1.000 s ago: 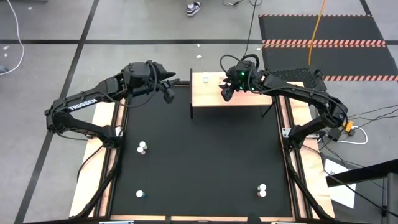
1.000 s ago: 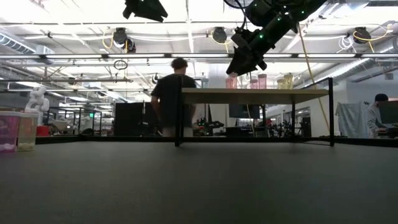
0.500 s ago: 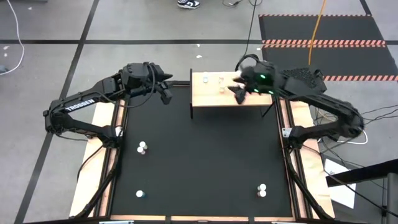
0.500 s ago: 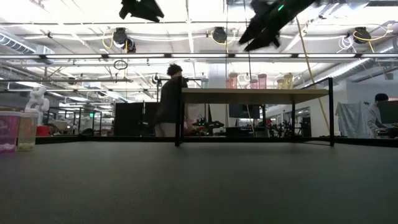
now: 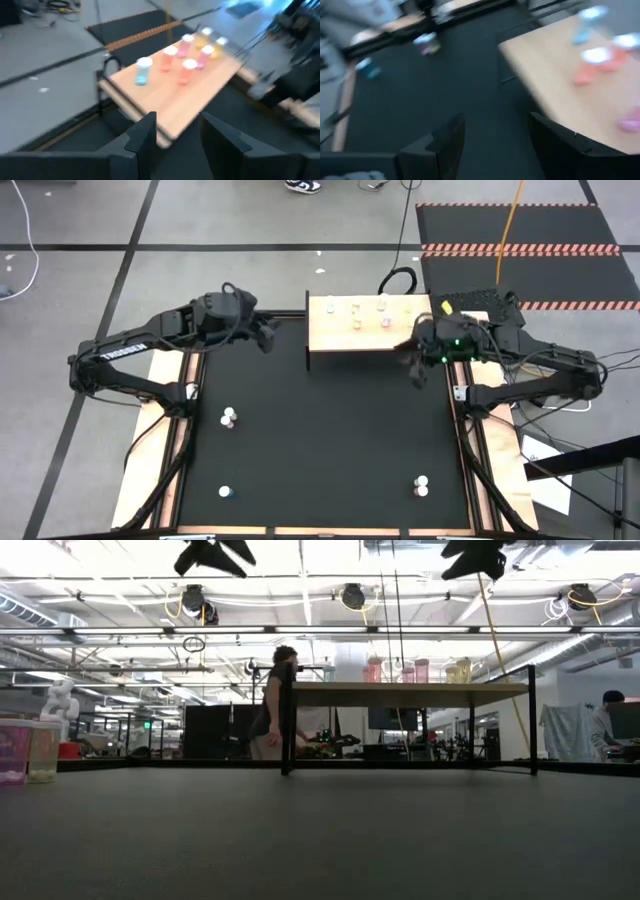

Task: Pick and place medicine bottles onto shelf by color
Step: Put the right blue pill bottle on the shelf aligned with the other blue pill bottle

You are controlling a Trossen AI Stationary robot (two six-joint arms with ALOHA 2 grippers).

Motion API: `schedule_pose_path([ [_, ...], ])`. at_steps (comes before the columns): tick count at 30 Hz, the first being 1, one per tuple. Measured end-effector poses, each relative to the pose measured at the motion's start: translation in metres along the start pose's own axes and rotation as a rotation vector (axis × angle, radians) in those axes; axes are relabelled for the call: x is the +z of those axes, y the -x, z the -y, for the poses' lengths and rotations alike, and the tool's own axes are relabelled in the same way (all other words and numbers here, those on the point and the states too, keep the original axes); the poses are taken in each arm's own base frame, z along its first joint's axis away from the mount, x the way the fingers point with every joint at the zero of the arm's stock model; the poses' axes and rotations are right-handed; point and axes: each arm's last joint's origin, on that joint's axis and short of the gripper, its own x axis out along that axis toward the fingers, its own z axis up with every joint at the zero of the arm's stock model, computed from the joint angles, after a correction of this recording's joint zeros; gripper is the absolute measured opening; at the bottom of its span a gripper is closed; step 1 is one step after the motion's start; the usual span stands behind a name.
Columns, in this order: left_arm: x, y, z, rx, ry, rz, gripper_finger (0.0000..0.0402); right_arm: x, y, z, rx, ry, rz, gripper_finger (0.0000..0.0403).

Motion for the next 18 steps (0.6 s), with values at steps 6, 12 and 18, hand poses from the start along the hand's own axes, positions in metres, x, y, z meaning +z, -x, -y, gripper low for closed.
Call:
schedule_pose_path([
  [6,-0.013,0.007,0.038,-0.114,0.064,0.017,0.0147,-0.027,0.006,-0.034,0.313,0.110,-0.248,0.0210],
  [12,-0.027,0.007,0.080,-0.162,0.129,0.106,0.0147,-0.081,0.004,-0.084,0.617,0.303,-0.531,0.0210],
  [18,-0.051,-0.002,0.118,-0.190,0.161,0.119,0.0147,-0.144,-0.015,-0.115,0.761,0.693,-0.595,0.0210],
])
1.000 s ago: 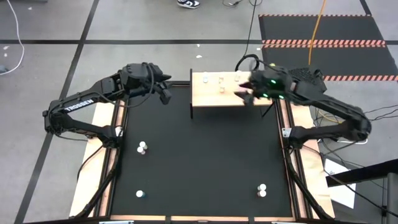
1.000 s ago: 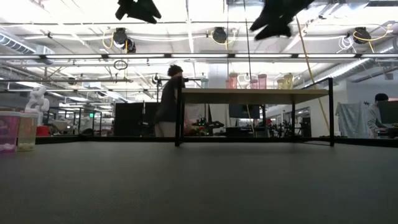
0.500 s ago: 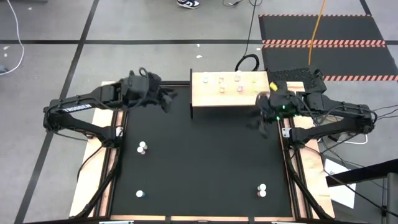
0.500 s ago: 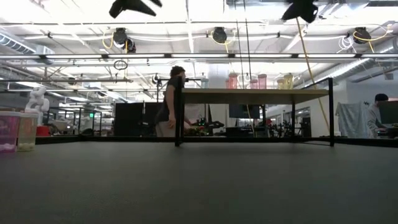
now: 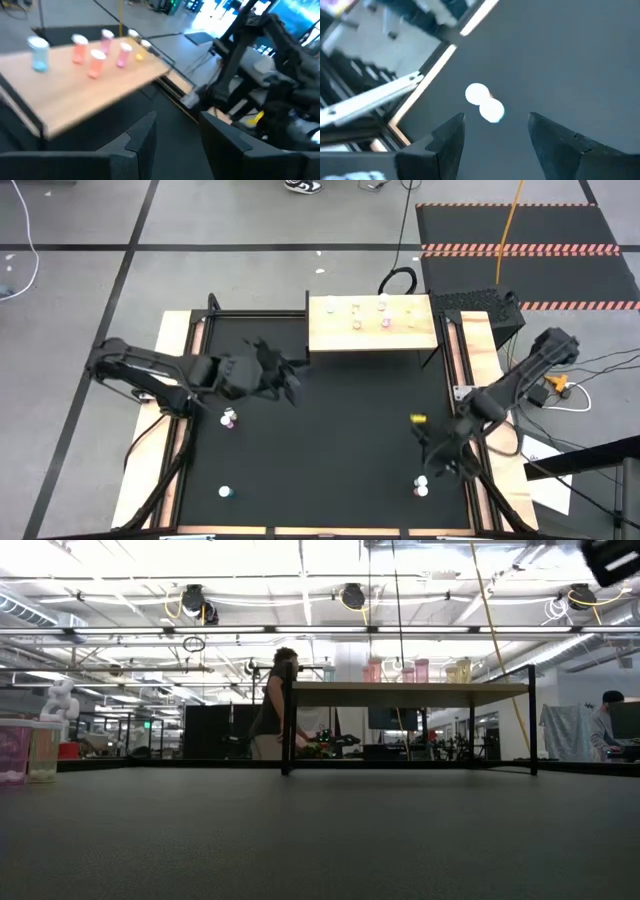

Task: Pick and place medicine bottles onto shelf by color
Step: Put the right blue pill bottle on the shelf aligned with the other blue pill bottle

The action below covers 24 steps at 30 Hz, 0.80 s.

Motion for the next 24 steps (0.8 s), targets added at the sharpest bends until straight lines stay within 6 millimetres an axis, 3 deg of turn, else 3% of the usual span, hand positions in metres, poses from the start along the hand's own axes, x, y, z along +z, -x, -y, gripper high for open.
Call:
schedule_pose_path([
  [5,-0.019,-0.009,0.011,-0.012,0.069,-0.041,0.0147,-0.004,-0.036,-0.007,0.053,0.141,0.040,0.0210],
  [13,-0.027,-0.007,0.008,0.042,0.064,-0.079,0.0147,-0.010,-0.073,-0.004,0.012,0.316,-0.022,0.0210],
  [24,-0.031,-0.006,0.006,0.064,0.045,-0.106,0.0147,-0.017,-0.090,0.000,-0.018,0.355,-0.121,0.0210],
])
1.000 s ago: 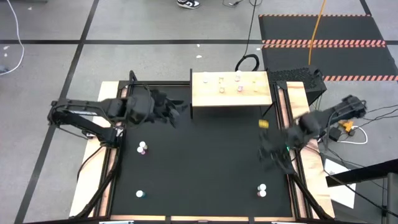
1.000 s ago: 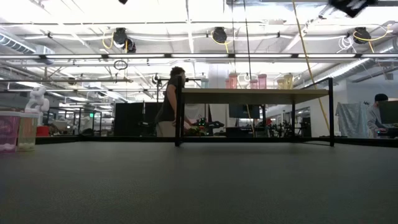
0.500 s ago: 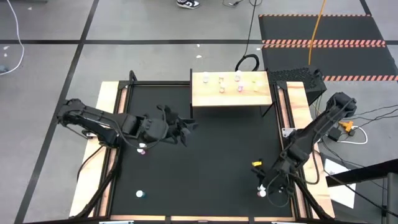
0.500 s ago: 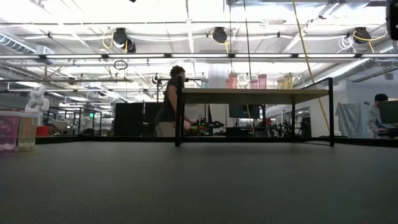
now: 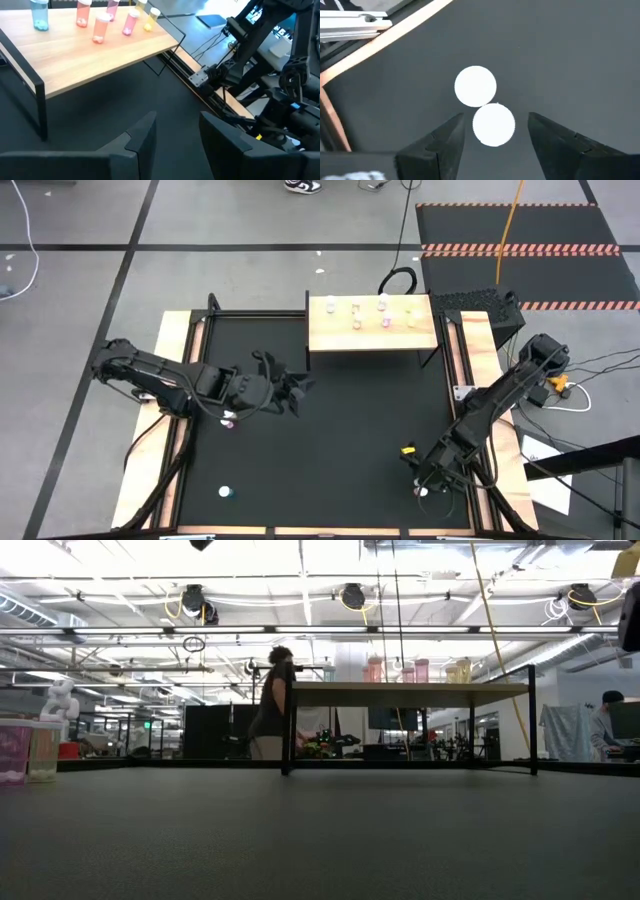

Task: Pick and place medicine bottles onto shelf by color
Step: Put the right blue pill bottle on the shelf aligned with the other blue pill bottle

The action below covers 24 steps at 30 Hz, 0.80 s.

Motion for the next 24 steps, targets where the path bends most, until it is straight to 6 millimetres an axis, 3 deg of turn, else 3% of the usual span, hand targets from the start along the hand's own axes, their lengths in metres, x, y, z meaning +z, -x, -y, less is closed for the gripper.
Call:
schedule_pose_path([
  [6,0.0001,-0.0003,-0.0007,0.005,-0.034,-0.001,0.0147,-0.0001,0.0004,0.0009,-0.019,-0.005,-0.001,0.0201],
  [18,-0.0026,-0.0002,-0.0039,0.033,-0.059,-0.026,0.0147,-0.0001,0.0004,0.0009,-0.015,-0.027,0.000,0.0113],
  [24,-0.0030,-0.0002,-0.0042,0.032,-0.063,-0.034,0.0147,-0.0008,0.0033,0.0039,-0.031,-0.073,0.006,0.0113],
])
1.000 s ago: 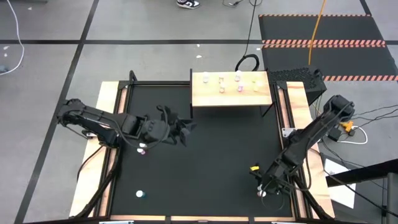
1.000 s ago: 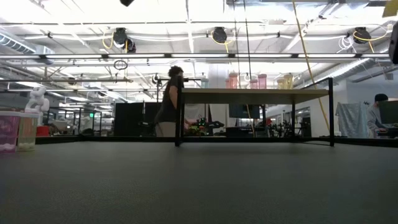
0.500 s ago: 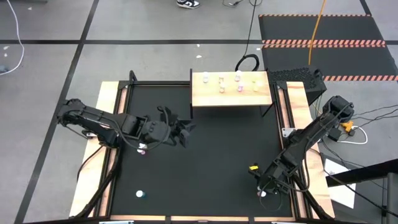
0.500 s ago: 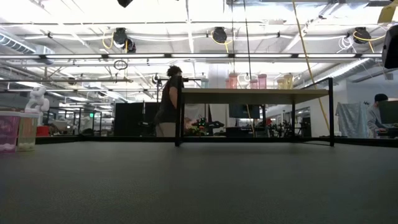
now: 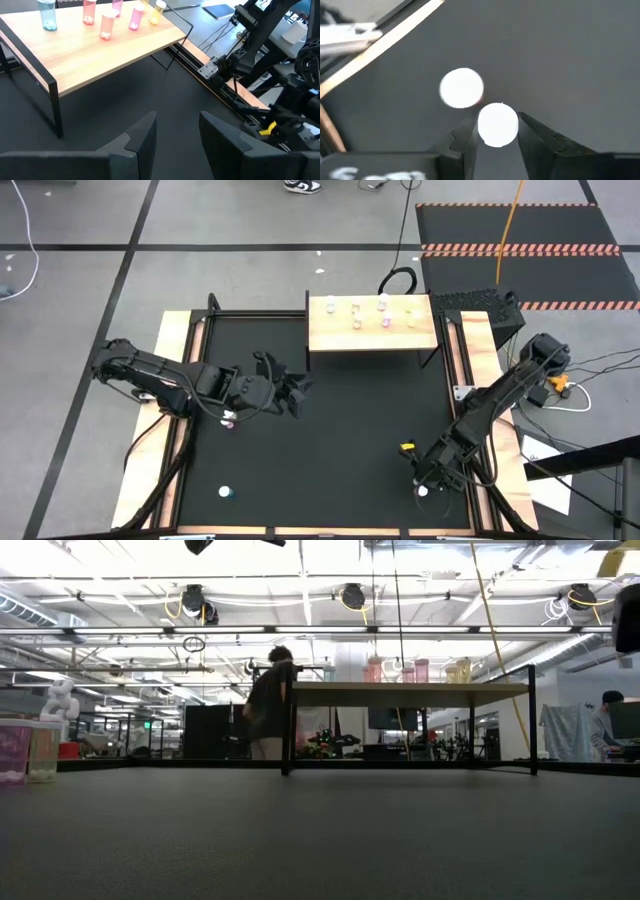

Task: Pick and place medicine bottles onto shelf by color
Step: Put the right blue pill bottle on the shelf aligned with the other blue pill bottle

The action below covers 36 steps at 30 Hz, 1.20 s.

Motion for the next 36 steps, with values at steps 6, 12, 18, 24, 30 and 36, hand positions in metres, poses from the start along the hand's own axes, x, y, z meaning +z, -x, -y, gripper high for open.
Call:
schedule_pose_path([
  [6,0.000,0.000,0.000,-0.001,-0.002,0.000,0.0147,0.005,0.023,0.022,-0.101,-0.110,0.031,0.0122],
  [12,0.004,-0.002,-0.007,0.035,-0.086,-0.012,0.0147,0.021,0.070,0.069,-0.260,-0.127,0.054,0.0118],
  [18,0.029,-0.007,-0.036,0.081,-0.287,-0.051,0.0147,0.036,0.138,0.149,-0.495,-0.304,0.142,0.0118],
  [24,0.067,-0.008,-0.075,0.133,-0.371,-0.034,0.0147,0.032,0.182,0.246,-0.594,-0.510,0.064,0.0118],
  [30,0.096,-0.002,-0.119,0.177,-0.413,-0.045,0.0147,0.003,0.212,0.322,-0.672,-0.786,0.080,0.0118],
  [36,0.111,0.000,-0.148,0.198,-0.449,-0.074,0.0147,-0.027,0.234,0.346,-0.753,-0.868,0.121,0.0118],
])
